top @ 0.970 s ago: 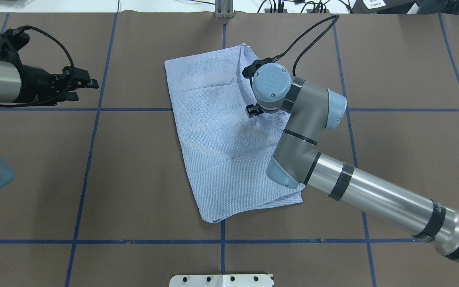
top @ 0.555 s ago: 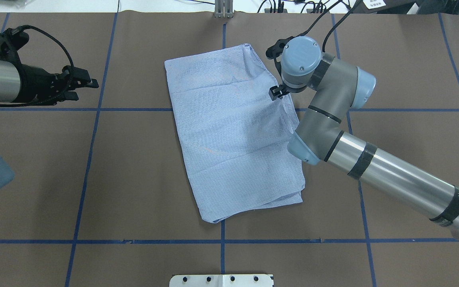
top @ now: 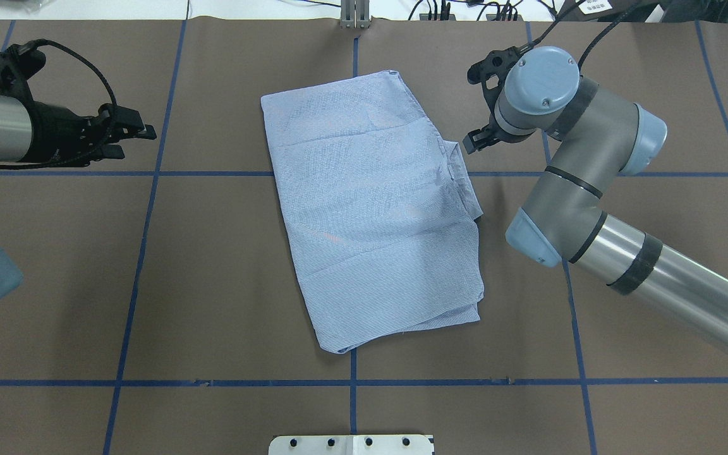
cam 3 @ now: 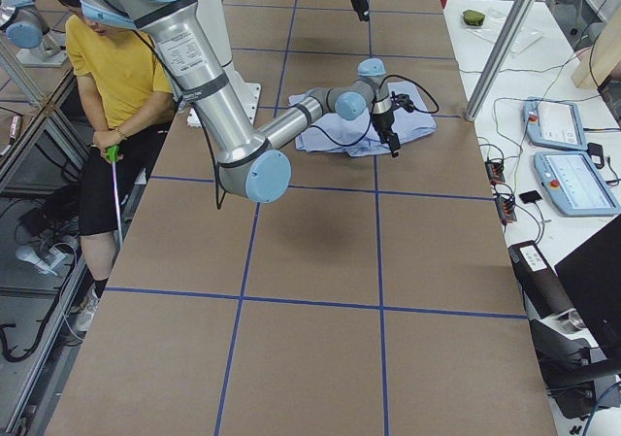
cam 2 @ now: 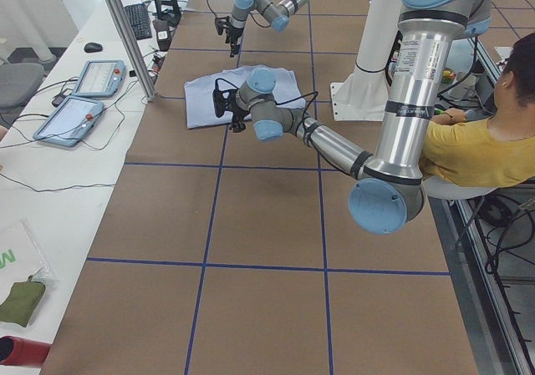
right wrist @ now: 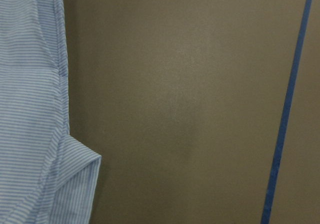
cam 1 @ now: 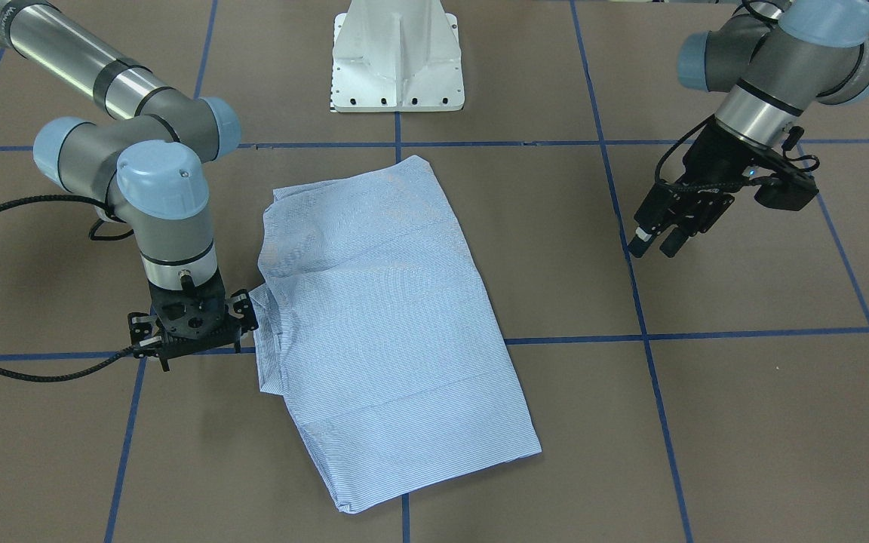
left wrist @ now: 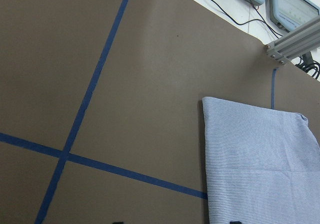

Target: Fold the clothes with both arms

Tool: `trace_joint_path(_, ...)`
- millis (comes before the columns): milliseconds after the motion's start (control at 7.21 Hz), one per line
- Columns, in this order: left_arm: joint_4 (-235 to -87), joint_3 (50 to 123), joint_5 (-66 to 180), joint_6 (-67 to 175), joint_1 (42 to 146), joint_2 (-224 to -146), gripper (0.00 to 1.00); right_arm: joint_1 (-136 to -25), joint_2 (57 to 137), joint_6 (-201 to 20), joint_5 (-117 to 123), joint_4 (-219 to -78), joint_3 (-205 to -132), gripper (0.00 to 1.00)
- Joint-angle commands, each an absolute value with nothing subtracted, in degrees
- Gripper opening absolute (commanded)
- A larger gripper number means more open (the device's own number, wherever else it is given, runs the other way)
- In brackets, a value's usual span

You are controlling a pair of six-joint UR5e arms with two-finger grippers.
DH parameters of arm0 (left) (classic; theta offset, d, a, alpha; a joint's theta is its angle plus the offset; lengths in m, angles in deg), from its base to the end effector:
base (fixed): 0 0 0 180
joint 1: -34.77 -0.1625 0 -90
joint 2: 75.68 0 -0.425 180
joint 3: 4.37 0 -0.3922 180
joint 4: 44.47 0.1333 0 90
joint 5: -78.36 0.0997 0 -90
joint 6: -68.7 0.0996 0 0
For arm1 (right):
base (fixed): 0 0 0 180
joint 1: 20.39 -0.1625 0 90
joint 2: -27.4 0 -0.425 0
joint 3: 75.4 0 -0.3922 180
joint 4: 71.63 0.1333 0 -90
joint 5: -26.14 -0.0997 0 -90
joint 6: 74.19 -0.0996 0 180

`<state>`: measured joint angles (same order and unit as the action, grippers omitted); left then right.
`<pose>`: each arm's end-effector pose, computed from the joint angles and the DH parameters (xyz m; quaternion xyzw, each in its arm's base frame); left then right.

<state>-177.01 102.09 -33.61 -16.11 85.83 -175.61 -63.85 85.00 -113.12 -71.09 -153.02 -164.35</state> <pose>0.2689 -0.4855 0.3470 0.1233 0.5640 -0.2161 0.7874 -0.4269 -0.5709 0.3290 0.2103 -0.2749 -0.0837 0.9344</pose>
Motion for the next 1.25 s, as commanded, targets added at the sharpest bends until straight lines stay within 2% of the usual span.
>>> trace_joint_path(0, -177.0, 102.2, -33.6, -16.1, 85.8, -175.5, 0.76, -58.8, 89.6, -135.2, -70.8, -153.3, -175.2, 1.0)
trace_joint_path(277, -177.1, 101.8, -33.6, -16.1, 85.7, -175.6, 0.76, -52.1, 92.3, -163.6, -66.3, -153.2, -181.5, 1.0)
trace_joint_path(416, -177.1, 102.1, -33.6, -16.1, 85.7, -175.6, 0.76, -45.0, 94.4, -174.7, -57.4, -153.3, -183.2, 1.0)
trace_joint_path(693, -177.2, 102.1, -33.5, -16.1, 85.7, -175.6, 0.76, -40.4, 96.5, -192.8, -54.1, -153.3, -184.7, 0.99)
trace_joint_path(970, -177.2, 102.0, -33.5, -16.1, 85.7, -175.7, 0.76, -38.5, 98.2, -202.0, -54.3, -153.3, -185.3, 0.9)
trace_joint_path(1109, -177.3, 101.9, -33.5, -16.1, 85.6, -175.7, 0.76, -36.9, 99.5, -204.4, -54.2, -153.2, -186.3, 0.89)
